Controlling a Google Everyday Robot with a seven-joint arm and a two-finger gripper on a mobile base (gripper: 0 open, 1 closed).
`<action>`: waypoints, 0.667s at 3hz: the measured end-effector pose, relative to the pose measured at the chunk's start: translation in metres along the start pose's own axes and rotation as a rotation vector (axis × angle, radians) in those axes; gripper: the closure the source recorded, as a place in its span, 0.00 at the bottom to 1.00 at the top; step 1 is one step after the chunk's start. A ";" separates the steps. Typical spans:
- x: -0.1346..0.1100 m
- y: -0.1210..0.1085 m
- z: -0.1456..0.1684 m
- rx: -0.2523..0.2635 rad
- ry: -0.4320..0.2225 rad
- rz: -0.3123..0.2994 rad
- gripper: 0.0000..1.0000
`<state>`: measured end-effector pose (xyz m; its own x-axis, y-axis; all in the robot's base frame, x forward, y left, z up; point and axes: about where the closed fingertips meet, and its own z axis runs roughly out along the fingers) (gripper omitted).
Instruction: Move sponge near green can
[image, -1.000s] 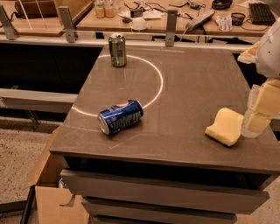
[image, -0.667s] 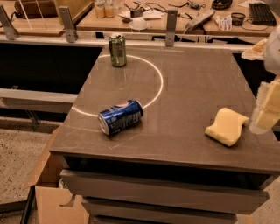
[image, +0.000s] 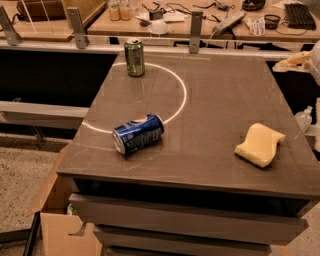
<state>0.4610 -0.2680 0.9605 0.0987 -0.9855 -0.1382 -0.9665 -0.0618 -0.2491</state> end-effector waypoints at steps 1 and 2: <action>0.000 0.006 0.017 -0.065 -0.014 -0.173 0.00; -0.001 0.003 0.019 -0.055 -0.016 -0.231 0.00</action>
Offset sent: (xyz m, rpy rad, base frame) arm -0.0022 0.0024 -0.0176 -0.0341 0.0378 0.1780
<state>0.4622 -0.2642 0.9420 0.3225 -0.9414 -0.0992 -0.9292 -0.2948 -0.2229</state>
